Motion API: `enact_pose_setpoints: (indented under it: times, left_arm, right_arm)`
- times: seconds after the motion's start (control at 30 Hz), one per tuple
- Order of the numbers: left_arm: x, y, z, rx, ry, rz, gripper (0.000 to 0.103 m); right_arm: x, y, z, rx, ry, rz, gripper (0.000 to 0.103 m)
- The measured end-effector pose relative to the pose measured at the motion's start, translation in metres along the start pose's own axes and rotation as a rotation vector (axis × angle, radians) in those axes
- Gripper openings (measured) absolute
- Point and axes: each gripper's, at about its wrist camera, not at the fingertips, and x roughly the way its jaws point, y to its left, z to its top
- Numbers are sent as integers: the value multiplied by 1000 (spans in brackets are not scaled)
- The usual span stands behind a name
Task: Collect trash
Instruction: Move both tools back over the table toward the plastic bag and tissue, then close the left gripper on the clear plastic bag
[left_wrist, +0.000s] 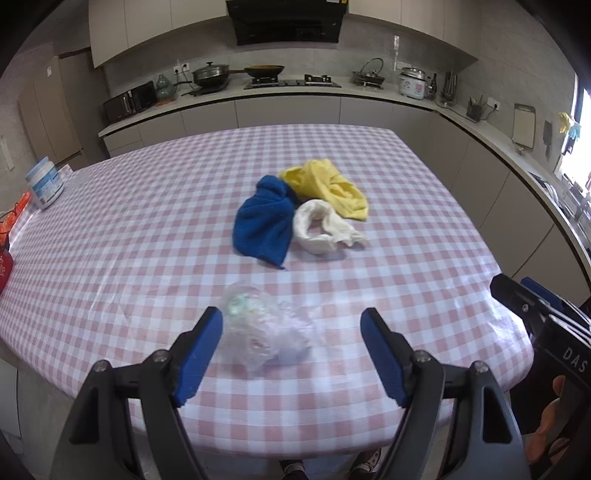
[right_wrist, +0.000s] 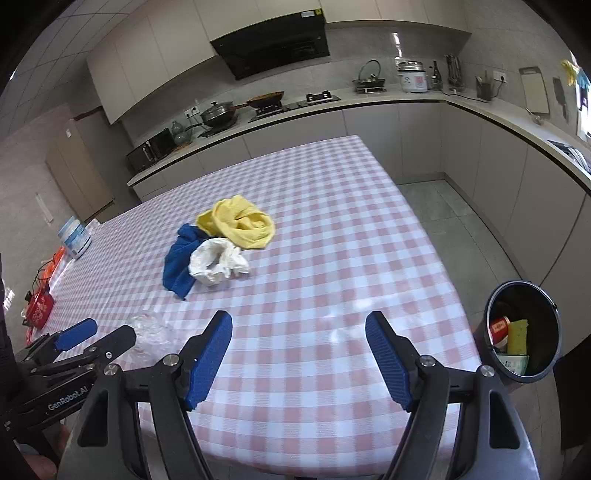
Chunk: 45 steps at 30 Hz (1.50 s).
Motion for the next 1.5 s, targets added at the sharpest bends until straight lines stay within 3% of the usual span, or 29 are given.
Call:
enact_pose_setpoints:
  times: [0.3,0.67,1.0,1.17,1.37,1.5]
  left_arm:
    - [19,32,-10,-16,27,4,79]
    - [52,39,-11,11,84,-36,79]
    - [69,49,0,5,52,-83,78]
    - [78,58,9,1,47,-70,70]
    - [91,64,14,0,45,-50,68]
    - [97,69,21,-3,32,-50,58]
  right_arm:
    - [20,38,-8,-42,17,17,77]
    - [46,52,-9,-28,40,15,77]
    - [74,67,-3,-50,65,22,77]
    - [93,75,5,-53,79,37,77]
    - [113,84,13,-60,93,46,77]
    - [129,91,19,-61,107,55,77]
